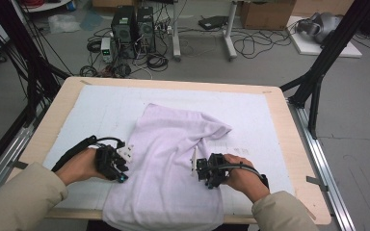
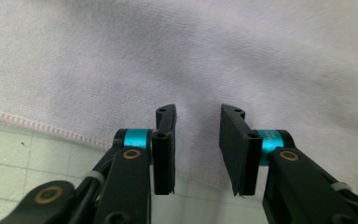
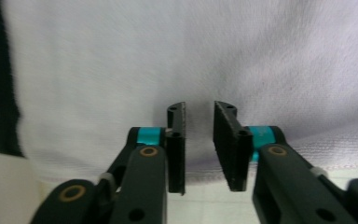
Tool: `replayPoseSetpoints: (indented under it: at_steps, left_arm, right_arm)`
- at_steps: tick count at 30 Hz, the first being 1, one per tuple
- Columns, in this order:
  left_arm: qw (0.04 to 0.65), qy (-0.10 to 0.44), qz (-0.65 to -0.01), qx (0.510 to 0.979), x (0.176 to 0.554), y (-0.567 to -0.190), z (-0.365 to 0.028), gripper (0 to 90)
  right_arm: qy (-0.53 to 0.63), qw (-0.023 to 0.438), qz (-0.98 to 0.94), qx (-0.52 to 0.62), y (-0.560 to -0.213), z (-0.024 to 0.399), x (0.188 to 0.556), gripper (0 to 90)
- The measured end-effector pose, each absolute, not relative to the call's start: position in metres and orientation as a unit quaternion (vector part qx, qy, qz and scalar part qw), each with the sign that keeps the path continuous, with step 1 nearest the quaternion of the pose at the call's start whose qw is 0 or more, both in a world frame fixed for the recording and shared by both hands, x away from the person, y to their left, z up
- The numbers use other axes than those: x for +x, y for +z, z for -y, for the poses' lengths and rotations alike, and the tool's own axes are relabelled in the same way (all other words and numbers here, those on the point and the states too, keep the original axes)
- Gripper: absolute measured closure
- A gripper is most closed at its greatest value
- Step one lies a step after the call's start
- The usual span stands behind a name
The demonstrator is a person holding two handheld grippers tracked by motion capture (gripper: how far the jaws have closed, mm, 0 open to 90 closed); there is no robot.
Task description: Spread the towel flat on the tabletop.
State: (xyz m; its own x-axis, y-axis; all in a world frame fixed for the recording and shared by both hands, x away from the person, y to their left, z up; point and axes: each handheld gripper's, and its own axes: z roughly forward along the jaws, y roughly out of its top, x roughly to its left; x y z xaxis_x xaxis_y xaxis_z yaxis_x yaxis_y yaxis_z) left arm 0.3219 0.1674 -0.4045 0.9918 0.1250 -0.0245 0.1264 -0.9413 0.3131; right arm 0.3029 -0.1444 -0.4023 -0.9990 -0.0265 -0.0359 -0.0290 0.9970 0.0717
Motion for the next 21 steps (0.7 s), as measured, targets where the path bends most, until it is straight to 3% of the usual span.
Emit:
replayPoseSetpoints:
  at_steps: [8,11,21]
  left_arm:
    - [0.144,-0.008,-0.078,0.986,0.326,-0.408,-0.162,86.8]
    - [0.142,-0.005,-0.074,0.987,0.324,-0.404,-0.164,88.0]
    - [0.220,0.010,-0.059,0.974,0.306,-0.356,-0.202,88.0]
  right_arm:
    - [-0.007,0.019,-1.000,-0.021,-0.405,0.133,0.303,88.6]
    - [0.000,0.015,-1.000,-0.015,-0.403,0.135,0.304,89.0]
    - [0.119,-0.025,-0.993,0.004,-0.358,0.180,0.298,89.0]
